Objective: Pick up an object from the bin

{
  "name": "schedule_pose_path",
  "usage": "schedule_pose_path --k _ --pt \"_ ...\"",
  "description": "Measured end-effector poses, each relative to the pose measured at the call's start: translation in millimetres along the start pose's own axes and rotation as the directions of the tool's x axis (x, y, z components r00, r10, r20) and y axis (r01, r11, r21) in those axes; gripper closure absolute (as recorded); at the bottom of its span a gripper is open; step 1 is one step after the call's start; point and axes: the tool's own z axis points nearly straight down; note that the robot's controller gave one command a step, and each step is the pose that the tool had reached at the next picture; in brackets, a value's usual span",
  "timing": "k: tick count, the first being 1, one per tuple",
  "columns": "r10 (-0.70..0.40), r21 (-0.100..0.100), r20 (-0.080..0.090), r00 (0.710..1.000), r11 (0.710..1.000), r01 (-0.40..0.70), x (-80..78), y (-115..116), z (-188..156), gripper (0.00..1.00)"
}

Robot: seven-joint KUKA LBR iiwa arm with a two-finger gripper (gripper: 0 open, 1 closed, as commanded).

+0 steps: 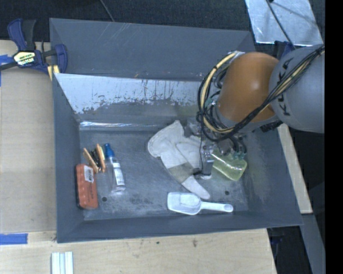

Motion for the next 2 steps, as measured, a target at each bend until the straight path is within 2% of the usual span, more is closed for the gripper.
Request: schedule_pose_path --k 1,2 --pt "0.001 0.0 -0.004 1.0 1.0 -0.001 -3.4 1.2 33.3 1.0" --pt "0.001 0.0 -0.004 1.0 1.0 -0.001 -3.4 1.2 33.3 1.0"
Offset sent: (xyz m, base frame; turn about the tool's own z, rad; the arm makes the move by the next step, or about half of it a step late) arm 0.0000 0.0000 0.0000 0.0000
